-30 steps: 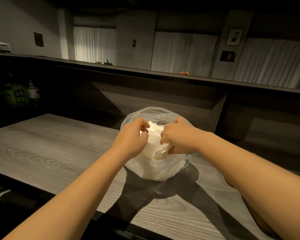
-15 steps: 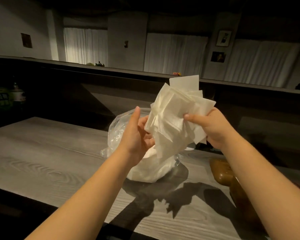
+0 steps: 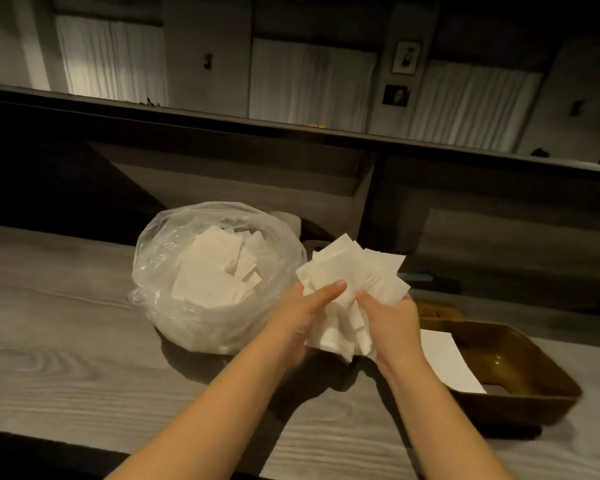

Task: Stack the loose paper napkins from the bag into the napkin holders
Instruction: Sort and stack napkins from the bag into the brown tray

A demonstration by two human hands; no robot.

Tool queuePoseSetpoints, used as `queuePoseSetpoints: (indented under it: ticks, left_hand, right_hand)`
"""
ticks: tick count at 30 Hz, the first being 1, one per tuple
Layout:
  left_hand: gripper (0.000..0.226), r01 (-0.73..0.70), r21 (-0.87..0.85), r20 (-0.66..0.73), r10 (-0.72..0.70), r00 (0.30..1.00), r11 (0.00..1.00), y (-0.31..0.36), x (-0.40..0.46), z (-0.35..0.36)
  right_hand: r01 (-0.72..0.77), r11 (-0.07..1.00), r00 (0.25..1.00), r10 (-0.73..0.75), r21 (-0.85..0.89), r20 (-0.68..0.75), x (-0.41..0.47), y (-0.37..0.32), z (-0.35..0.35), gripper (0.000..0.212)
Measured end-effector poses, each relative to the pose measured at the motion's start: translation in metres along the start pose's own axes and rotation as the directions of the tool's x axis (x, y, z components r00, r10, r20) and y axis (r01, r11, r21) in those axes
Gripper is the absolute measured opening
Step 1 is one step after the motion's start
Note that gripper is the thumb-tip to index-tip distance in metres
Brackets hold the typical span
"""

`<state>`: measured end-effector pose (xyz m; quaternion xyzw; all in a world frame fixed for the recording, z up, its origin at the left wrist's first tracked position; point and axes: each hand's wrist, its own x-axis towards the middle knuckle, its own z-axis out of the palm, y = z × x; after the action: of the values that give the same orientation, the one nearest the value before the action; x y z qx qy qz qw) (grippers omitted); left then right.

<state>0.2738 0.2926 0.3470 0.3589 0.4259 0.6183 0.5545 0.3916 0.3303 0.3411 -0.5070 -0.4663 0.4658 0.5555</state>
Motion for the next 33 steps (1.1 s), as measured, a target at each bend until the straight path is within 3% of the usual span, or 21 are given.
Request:
queuePoseSetpoints:
  ticks: [5,11,15,18,22,25,27,30,33]
  left_hand:
    - [0.031,0.127,0.072,-0.007,-0.127,0.992,0.989,-0.012,0.013,-0.028]
    - [0.028,0.158,0.126,0.095,-0.171,0.981,0.979,-0.010,0.019,-0.052]
    - [0.034,0.140,0.259,0.078,-0.166,0.983,0.956,-0.015,0.021,-0.054]
    - [0.034,0.143,0.314,0.072,-0.174,0.982,0.938,-0.021,0.019,-0.052]
    - [0.016,0.180,0.282,0.088,-0.212,0.973,0.942,-0.021,0.017,-0.053]
    - [0.013,0.272,0.176,0.030,-0.282,0.959,0.946,-0.020,0.017,-0.055]
    - [0.014,0.285,0.162,0.012,-0.291,0.957,0.945,-0.020,0.019,-0.057]
    - [0.017,0.286,0.156,0.006,-0.290,0.957,0.945,-0.022,0.021,-0.057]
    - [0.013,0.304,0.125,-0.036,-0.302,0.953,0.944,-0.022,0.022,-0.056]
  right_hand:
    - [-0.120,0.983,0.989,0.106,0.138,0.104,0.000,0.008,-0.007,0.016]
    - [-0.125,0.991,0.988,0.120,0.049,0.097,-0.002,0.005,-0.010,0.016]
    - [0.094,0.993,0.994,-0.089,-0.078,0.057,-0.004,0.004,-0.015,0.014]
    - [0.334,0.931,0.942,-0.329,-0.143,0.058,-0.008,0.005,-0.019,0.017]
    - [0.445,0.895,0.893,-0.446,0.032,0.062,-0.013,0.002,-0.028,0.020]
    - [0.293,0.951,0.910,-0.308,0.095,0.278,-0.013,-0.003,-0.031,0.023]
    - [0.198,0.972,0.899,-0.129,-0.125,0.419,-0.014,-0.001,-0.028,0.021]
    - [0.177,0.870,0.917,0.024,-0.460,0.398,-0.013,0.005,-0.022,0.016]
    - [0.121,0.844,0.937,0.076,-0.522,0.341,-0.009,0.010,-0.021,0.018]
